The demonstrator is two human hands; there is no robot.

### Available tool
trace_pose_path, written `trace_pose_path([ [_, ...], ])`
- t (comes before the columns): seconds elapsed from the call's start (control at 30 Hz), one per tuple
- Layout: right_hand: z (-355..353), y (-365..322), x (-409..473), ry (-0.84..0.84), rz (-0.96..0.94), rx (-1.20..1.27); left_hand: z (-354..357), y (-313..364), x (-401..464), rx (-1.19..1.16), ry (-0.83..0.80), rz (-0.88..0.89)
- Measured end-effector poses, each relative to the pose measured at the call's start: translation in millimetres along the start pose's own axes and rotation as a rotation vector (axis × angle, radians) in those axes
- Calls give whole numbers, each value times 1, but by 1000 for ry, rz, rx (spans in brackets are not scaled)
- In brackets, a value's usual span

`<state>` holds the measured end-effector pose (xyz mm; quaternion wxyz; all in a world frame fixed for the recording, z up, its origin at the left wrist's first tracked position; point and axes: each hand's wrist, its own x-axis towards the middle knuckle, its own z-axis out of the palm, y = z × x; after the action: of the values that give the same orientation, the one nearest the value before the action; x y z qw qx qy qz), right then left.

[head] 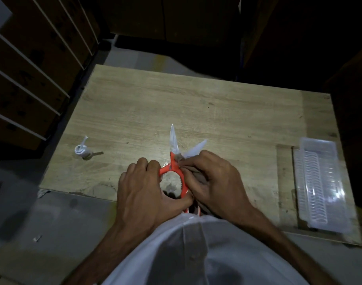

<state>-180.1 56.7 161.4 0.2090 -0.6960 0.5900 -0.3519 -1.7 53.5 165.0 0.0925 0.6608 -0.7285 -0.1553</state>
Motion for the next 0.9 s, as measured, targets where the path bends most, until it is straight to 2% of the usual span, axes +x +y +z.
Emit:
trace_pose_path([
  [0.2, 5, 15, 8, 92, -6, -144, 3, -3, 2, 56, 6, -3],
  [0.47, 5, 36, 26, 128, 136, -209, 4, -3, 8, 126, -8, -8],
  [0.6, -5, 67, 38, 126, 269, -292, 0, -2, 9, 28, -67, -28],
  [0.67, -22, 74, 40, 197, 312, -216, -1, -1, 10, 39, -108, -35],
  [0.77, -42, 58, 38, 302, 227, -59, 0, -2, 12, 66, -140, -67],
  [0.83, -39, 35, 33, 245, 149, 41, 1, -2, 14, 64, -115, -61],
  [0.9, -23, 17, 26, 109, 80, 80, 2, 0, 15, 44, -88, -56],
])
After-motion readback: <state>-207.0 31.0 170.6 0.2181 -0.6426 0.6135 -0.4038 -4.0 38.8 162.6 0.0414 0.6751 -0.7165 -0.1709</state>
